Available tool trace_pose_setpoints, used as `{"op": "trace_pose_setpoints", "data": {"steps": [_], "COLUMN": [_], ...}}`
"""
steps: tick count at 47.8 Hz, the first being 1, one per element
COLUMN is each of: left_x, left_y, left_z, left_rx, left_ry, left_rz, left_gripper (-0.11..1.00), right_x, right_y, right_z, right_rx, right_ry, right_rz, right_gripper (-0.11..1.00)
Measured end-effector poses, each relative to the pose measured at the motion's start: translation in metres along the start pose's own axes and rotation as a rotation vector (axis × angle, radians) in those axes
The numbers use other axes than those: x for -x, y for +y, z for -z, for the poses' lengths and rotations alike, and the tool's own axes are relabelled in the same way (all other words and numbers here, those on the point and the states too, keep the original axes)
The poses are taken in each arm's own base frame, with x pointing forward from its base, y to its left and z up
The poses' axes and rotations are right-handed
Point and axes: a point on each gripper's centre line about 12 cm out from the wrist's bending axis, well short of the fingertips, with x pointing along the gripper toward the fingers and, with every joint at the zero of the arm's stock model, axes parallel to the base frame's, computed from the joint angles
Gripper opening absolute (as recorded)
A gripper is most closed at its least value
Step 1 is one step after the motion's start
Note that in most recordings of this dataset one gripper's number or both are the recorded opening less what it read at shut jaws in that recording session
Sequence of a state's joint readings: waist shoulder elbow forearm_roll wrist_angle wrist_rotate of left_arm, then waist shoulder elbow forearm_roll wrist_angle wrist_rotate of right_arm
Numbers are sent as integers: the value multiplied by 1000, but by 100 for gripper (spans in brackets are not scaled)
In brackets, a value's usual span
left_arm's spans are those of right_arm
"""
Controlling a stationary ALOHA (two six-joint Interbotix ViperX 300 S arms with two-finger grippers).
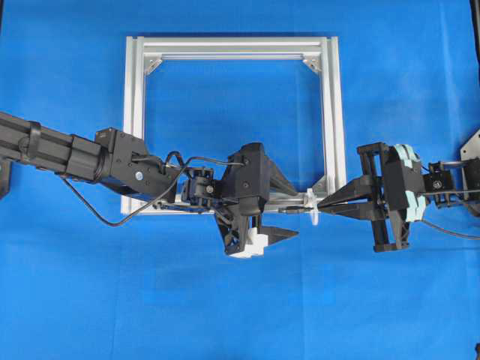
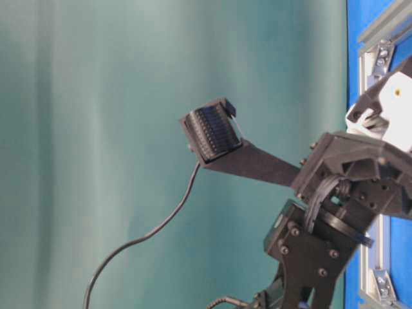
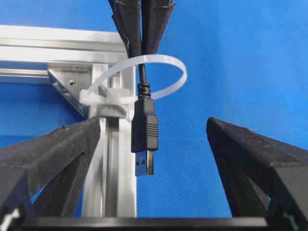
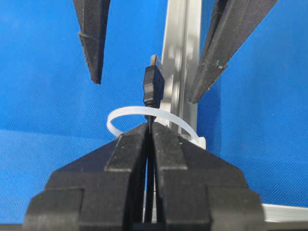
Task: Insert the wire through the string loop located on the right side.
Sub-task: 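Open the left gripper around the USB plug and close on it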
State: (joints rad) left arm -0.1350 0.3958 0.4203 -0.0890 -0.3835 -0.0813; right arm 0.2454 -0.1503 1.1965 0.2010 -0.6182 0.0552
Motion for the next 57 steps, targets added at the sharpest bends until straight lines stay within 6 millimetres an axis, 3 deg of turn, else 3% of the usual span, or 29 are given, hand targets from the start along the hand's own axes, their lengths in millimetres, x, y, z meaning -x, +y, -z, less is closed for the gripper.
{"op": "trace_pose_setpoints", "data": {"steps": [33,41,45,53,57], "left_x": [0,0,0,0,0], "left_y": [0,0,0,1,2], "left_z": [0,1,2,2,1], "left_rx": [3,8,11,1,1], "left_ry": [0,8,14,15,13], "left_rz": [-1,-1,-2,-3,-4], "left_gripper": [88,82,68,18,9], "right_x": [0,0,0,0,0], "right_y": [0,0,0,0,0], "right_z": [0,0,0,0,0], "right_rx": [1,1,0,1,1], "right_ry": [0,0,0,0,0], "right_rz": [-1,-1,0,-1,-1], "right_gripper": [-3,-3,-3,-3,-3]}}
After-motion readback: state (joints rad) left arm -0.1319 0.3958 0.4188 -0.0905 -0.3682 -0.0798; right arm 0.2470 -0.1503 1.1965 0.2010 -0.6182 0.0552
